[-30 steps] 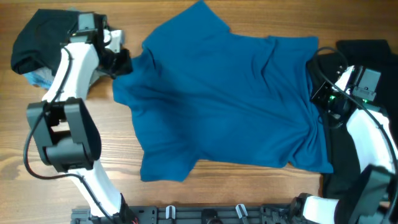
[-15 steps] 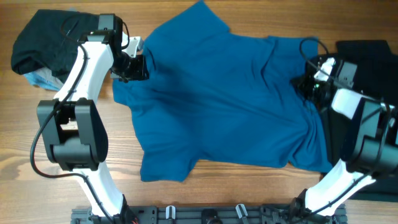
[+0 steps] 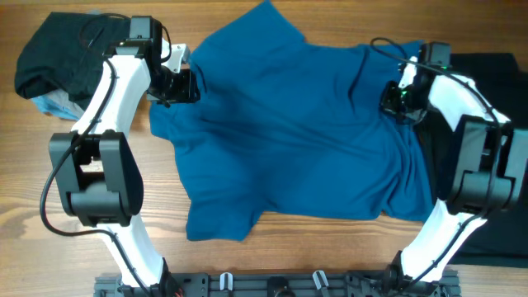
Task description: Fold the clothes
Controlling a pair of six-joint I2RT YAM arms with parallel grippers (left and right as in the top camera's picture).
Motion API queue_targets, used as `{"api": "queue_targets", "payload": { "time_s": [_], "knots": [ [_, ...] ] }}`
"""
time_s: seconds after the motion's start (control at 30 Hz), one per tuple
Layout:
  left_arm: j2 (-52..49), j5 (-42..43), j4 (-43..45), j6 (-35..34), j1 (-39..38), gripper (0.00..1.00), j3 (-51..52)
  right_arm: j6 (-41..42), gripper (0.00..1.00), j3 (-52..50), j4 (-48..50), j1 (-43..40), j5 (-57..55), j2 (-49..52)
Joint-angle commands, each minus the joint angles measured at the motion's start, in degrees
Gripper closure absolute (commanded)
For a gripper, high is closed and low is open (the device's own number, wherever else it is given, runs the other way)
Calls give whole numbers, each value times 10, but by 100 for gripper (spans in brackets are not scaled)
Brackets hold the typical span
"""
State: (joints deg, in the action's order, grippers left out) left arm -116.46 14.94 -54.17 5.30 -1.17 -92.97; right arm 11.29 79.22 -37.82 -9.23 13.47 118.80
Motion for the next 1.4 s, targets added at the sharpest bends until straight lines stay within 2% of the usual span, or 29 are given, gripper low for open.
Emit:
{"api": "queue_targets", "payload": {
  "time_s": [0.0,0.17,0.23,0.3,0.37,0.4,0.43,0.5,0.57,0.6,0.67,0.77,0.83,0.87,0.9,0.97,1.07,1.17,1.27,1.3,1.33,1.37],
  "knots": [
    [11,7,1,0,0,48,-3,83,96,-34,4,10,-92,47],
    [11,7,2,0,0,44,-3,111,96,-24,162,-31,-189,94],
    [11,7,2,0,0,34,-3,118,96,8,156,-69,-150,94],
    [11,7,12,0,-1,32,-3,62,96,29,150,-85,-69,93],
    [10,7,42,0,-3,34,-2,21,75,60,93,-85,-67,85],
    [8,7,54,0,-4,37,-2,-3,65,76,61,-85,-56,74],
    [2,8,67,0,-4,45,-2,-28,62,88,29,-85,-37,53],
    [-24,40,86,0,-6,68,-2,-54,58,90,-19,-84,36,-5],
    [-55,52,111,0,-11,85,-2,-53,57,90,-59,-80,101,-49],
    [-76,52,123,0,-16,91,-2,-53,57,90,-80,-76,123,-66],
    [-113,56,141,1,-26,96,-2,-57,57,90,-126,-56,131,-88],
    [-151,15,180,0,-27,96,-2,-69,58,88,-184,-16,129,-89],
    [-157,-124,247,-82,-10,96,-2,-68,57,83,-205,11,101,-89],
    [-157,-151,276,-106,-2,96,-3,-67,57,80,-207,21,85,-88],
    [-157,-155,311,-124,10,96,-4,-66,56,73,-202,33,68,-86],
    [-157,-94,360,-133,35,96,-5,-55,56,47,-188,54,43,-85],
    [-157,-61,383,-123,42,96,-10,-37,56,15,-172,62,44,-85],
    [-156,-38,355,-100,40,96,-49,-58,55,2,-173,64,40,-85],
    [-137,-38,276,-78,40,91,-115,12,57,2,-167,57,-90,-85],
    [-122,-35,244,-70,40,86,-133,53,65,2,-163,45,-149,-85],
    [-93,-17,210,-67,40,79,-137,54,77,2,-131,18,-158,-84],
    [-83,-1,192,-62,40,77,-137,54,82,2,-116,5,-156,-82]
  ]
}}
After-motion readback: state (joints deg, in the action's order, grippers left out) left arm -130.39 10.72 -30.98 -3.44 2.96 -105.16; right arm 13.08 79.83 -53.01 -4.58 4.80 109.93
